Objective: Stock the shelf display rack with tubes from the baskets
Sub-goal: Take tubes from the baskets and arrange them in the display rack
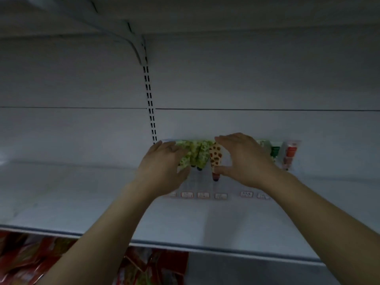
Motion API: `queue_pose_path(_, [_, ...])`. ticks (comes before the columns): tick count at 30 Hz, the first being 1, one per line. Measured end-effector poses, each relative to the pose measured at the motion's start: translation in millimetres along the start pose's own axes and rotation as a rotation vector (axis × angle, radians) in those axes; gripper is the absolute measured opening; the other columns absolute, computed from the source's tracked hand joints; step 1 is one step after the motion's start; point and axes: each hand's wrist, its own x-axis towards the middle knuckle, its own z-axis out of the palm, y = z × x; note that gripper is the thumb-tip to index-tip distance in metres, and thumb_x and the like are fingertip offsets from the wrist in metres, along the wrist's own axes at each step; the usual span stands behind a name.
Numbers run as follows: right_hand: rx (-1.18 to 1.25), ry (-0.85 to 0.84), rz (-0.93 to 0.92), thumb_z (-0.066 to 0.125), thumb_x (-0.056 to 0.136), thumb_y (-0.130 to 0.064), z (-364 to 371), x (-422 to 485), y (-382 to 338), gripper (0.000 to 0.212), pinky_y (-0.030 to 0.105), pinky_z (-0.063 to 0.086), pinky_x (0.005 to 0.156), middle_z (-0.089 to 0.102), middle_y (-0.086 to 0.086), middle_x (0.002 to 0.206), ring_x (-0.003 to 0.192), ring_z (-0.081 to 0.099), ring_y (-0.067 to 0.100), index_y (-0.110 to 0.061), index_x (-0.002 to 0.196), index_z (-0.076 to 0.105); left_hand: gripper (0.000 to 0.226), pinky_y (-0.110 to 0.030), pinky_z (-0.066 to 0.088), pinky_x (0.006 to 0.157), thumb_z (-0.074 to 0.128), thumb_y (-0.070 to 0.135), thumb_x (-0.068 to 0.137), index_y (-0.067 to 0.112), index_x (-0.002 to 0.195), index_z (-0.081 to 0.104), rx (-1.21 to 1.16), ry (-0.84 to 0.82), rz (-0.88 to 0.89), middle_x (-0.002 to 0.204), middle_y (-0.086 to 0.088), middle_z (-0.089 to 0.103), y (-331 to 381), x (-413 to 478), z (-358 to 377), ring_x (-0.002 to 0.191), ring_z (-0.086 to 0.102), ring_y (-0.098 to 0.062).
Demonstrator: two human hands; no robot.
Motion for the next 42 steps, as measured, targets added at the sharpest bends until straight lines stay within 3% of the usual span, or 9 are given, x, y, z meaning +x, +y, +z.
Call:
queue_pose_path(4, [0.020, 0.011, 0.029, 0.062, 0.084, -0.052, 11.5, -64.3, -18.4, 0.064, 0.027, 0.024, 0.100, 0.051, -0.002, 0.136, 0.125, 0.041, 0.019, -0.023, 0.139, 0.045, 0.054, -0.035, 0.028, 0.109, 0.051, 0.051, 0.090, 0.023, 0.137, 0.050, 0.030, -0.056, 0.026, 0.137, 0.001, 0.053, 35.2, -48.5, -0.3, 0.130, 0.042, -0.022])
queue_pose_path(8, [0.108, -0.055, 0.033, 0.057, 0.087, -0.053, 33.8, -131.3, -38.5, 0.058, 0.027, 0.031, 0.103, 0.054, -0.006, 0.134, 0.122, 0.046, 0.015, -0.025, 0.137, 0.048, 0.048, -0.038, 0.047, 0.086, 0.056, 0.050, 0.083, 0.020, 0.119, 0.064, 0.044, -0.061, 0.117, 0.114, -0.001, 0.066, 66.9, -107.5, 11.6, 0.106, 0.059, -0.024])
queue_pose_path(13, [0.190, -0.404, 0.104, 0.057, 0.088, -0.054, 99.9, -204.7, -47.7, 0.057, 0.032, 0.046, 0.095, 0.056, -0.004, 0.130, 0.115, 0.053, 0.015, -0.026, 0.136, 0.047, 0.045, -0.035, 0.045, 0.075, 0.050, 0.051, 0.079, 0.023, 0.109, 0.066, -0.031, -0.203, 0.114, 0.106, 0.002, 0.065, 91.6, -188.1, 65.9, 0.096, 0.059, -0.023])
queue_pose_path(18, [0.149, -0.711, 0.180, 0.058, 0.088, -0.054, 168.9, -264.0, -31.5, 0.075, 0.035, 0.039, 0.106, 0.037, 0.002, 0.151, 0.133, 0.040, 0.023, -0.024, 0.149, 0.027, 0.057, -0.040, 0.033, 0.099, 0.047, 0.056, 0.090, 0.024, 0.138, 0.045, -0.029, -0.660, 0.057, 0.138, 0.002, 0.048, 107.9, -246.1, 131.3, 0.128, 0.041, -0.023])
queue_pose_path(23, [0.161, -0.881, 0.186, 0.061, 0.086, -0.051, 217.0, -283.8, -31.7, 0.072, 0.038, 0.045, 0.098, 0.045, 0.008, 0.139, 0.122, 0.047, 0.027, -0.019, 0.145, 0.033, 0.058, -0.041, 0.031, 0.104, 0.048, 0.055, 0.090, 0.022, 0.138, 0.043, -0.053, -0.830, 0.017, 0.137, -0.002, 0.048, 127.8, -264.2, 180.9, 0.128, 0.040, -0.024])
queue_pose_path(30, [0.243, -1.032, 0.171, 0.057, 0.088, -0.030, 278.7, -300.1, -64.1, 0.037, 0.030, 0.043, 0.059, 0.059, 0.009, 0.101, 0.084, 0.059, 0.024, -0.013, 0.121, 0.055, 0.048, -0.044, 0.030, 0.105, 0.049, 0.045, 0.091, 0.023, 0.134, 0.047, -0.076, -1.013, -0.228, 0.137, -0.004, 0.050, 138.5, -313.2, 238.4, 0.129, 0.041, -0.025])
queue_pose_path(34, [0.255, -1.075, 0.206, 0.051, 0.091, -0.015, 308.5, -308.8, -81.4, 0.037, 0.028, 0.028, 0.044, 0.046, 0.006, 0.076, 0.052, 0.032, 0.014, -0.010, 0.127, 0.048, 0.042, -0.043, 0.036, 0.100, 0.052, 0.034, 0.090, 0.016, 0.127, 0.051, -0.086, -1.082, -0.237, 0.130, -0.007, 0.053, 146.7, -320.2, 258.3, 0.124, 0.045, -0.028])
queue_pose_path(39, [0.271, -1.063, 0.313, 0.050, 0.091, -0.014, 331.2, -307.5, -88.9, 0.011, 0.030, 0.038, 0.058, 0.058, 0.010, 0.090, 0.064, 0.047, 0.021, -0.010, 0.097, 0.057, 0.046, -0.043, 0.043, 0.093, 0.054, 0.033, 0.090, 0.009, 0.128, 0.044, -0.112, -1.121, -0.286, 0.127, -0.012, 0.053, 151.7, -341.5, 287.4, 0.116, 0.051, -0.031])
queue_pose_path(42, [0.305, -1.065, 0.409, 0.050, 0.090, -0.008, 345.2, -307.5, -96.4, 0.018, 0.030, 0.042, 0.057, 0.055, 0.008, 0.077, 0.083, 0.063, 0.029, -0.009, 0.072, 0.052, 0.061, -0.042, 0.040, 0.096, 0.052, 0.035, 0.092, 0.005, 0.141, 0.032, -0.081, -1.141, -0.346, 0.129, -0.012, 0.054, 148.9, -348.2, 302.8, 0.116, 0.053, -0.030])
